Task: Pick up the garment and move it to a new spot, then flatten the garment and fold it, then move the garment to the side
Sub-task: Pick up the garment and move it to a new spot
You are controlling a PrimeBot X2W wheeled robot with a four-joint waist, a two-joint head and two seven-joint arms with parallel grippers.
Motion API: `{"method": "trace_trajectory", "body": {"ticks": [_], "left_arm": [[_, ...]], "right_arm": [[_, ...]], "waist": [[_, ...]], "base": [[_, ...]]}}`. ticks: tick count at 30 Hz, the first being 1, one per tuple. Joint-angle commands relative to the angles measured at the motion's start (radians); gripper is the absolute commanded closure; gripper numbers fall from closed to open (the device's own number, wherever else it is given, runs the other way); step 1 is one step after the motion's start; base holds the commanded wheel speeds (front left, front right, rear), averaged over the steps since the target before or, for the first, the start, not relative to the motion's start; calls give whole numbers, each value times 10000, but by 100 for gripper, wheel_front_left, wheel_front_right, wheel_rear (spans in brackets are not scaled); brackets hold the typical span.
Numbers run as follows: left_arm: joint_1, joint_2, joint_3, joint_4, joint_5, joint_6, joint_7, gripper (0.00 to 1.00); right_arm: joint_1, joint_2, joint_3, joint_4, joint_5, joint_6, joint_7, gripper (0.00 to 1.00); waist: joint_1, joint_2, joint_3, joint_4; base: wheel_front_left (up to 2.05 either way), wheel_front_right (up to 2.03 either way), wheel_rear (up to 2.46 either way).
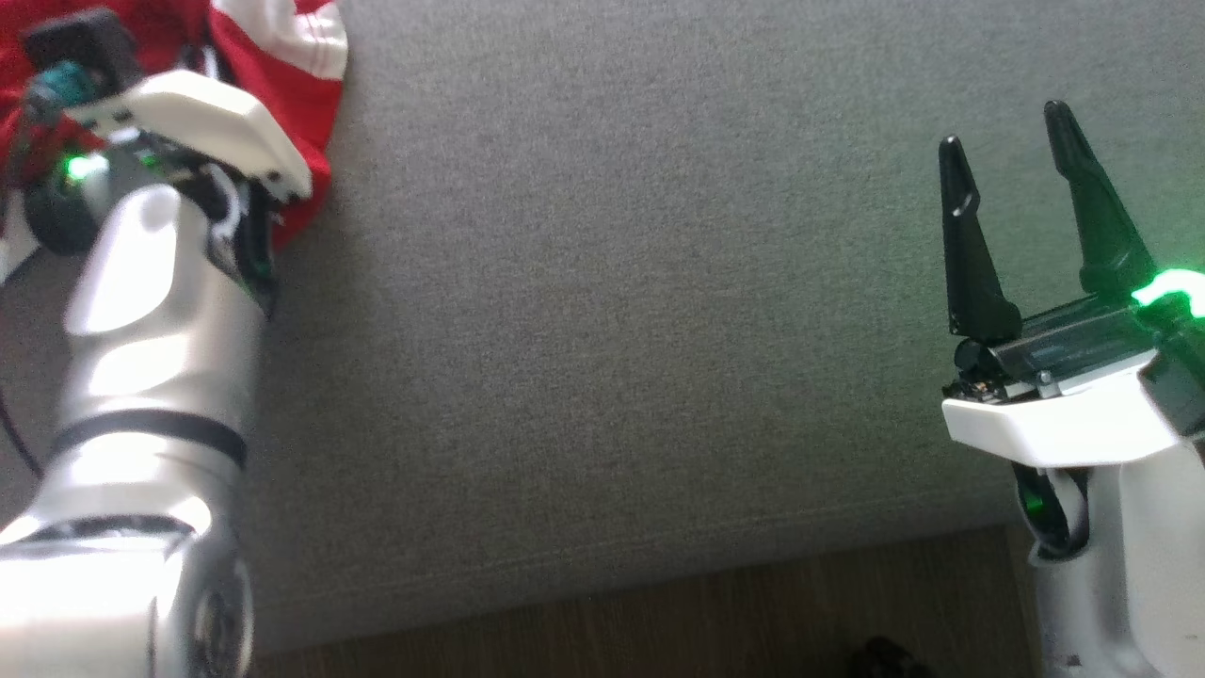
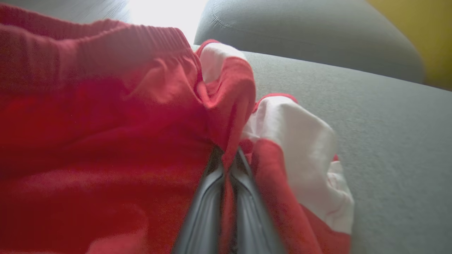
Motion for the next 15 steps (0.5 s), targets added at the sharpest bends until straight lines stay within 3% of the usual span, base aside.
{"method": "trace_trajectory", "body": {"ticks": [1,4,5,9,15], "left_arm": [[83,225,26,-332,77,-49,-92,100],[410,182,-119,-1179,194,-189,-198,100],[749,128,-151,-2187,243,-262,-205,100],[1529,-80,-353,-4008,274,-486,-209,100],[2355,-277,-1191,-5824,1,-757,-210,100]], "right_arm": [[26,-97,195,-285,69,-2,-65,0],[122,-97,201,-220,92,-2,-65,0],[199,-97,206,-169,111,-2,-65,0],[415,-97,210,-35,150,-2,-65,0],[716,-97,345,89,259,-2,-65,0]], "waist": [[-1,0,-228,34],[-1,0,-646,71],[-1,0,-930,76],[-1,0,-1496,78],[-1,0,-2249,-216]], "base": [[0,0,0],[0,0,0],[0,0,0],[0,0,0],[0,0,0]]}}
